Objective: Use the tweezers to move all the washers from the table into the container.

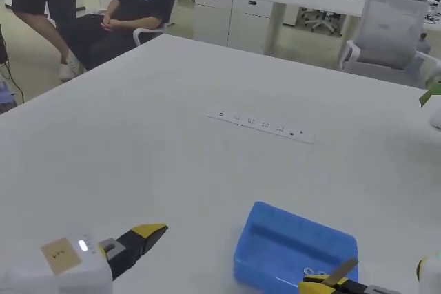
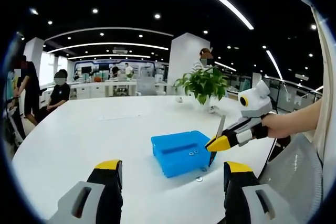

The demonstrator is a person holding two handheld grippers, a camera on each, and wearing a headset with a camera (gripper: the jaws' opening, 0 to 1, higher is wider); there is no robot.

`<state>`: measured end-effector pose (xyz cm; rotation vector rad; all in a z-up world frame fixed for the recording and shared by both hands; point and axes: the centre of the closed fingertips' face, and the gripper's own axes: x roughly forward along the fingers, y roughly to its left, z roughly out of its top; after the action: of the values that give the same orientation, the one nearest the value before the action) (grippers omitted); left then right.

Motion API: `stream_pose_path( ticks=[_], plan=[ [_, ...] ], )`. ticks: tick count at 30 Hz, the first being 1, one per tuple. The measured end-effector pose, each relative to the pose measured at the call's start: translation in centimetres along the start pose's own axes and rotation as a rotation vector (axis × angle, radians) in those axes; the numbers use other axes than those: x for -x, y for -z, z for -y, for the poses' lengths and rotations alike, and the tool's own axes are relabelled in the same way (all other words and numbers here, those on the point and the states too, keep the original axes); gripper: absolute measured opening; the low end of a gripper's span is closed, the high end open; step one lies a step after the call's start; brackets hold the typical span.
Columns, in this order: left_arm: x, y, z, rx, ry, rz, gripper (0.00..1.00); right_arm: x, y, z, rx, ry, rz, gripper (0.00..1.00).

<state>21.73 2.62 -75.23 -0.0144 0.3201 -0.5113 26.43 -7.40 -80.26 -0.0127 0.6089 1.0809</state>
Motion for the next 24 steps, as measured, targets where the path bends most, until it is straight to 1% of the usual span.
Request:
stream_pose_path(
  ticks=[5,6,7,10,12,20,24],
  plan=[
    [0.0,0.1,0.0,0.000,0.001,-0.002,0.80,-1.7,0.8,-0.8,0.024,-0.026,-0.023,0.03],
    [0.0,0.1,0.0,0.002,0.001,-0.001,0.80,-2.1,0.9,-0.9,0.050,-0.031,-0.029,0.03],
    [0.0,0.0,0.0,0.002,0.001,0.000,0.80,-2.4,1.0,-0.9,0.071,-0.031,-0.031,0.03],
    [-0.1,0.1,0.0,0.002,0.001,-0.003,0.80,-3.0,1.3,-0.8,0.087,-0.033,-0.045,0.03],
    [-0.1,0.1,0.0,0.000,0.001,-0.003,0.80,-3.2,1.6,-0.6,0.107,-0.029,-0.064,0.03],
    [-0.1,0.2,0.0,-0.001,0.001,-0.005,0.80,-3.2,2.2,-0.7,0.113,-0.042,-0.082,0.03],
    [-0.1,0.2,0.0,-0.002,0.002,-0.007,0.80,-3.2,2.4,-1.0,0.129,-0.049,-0.089,0.03]
  ],
)
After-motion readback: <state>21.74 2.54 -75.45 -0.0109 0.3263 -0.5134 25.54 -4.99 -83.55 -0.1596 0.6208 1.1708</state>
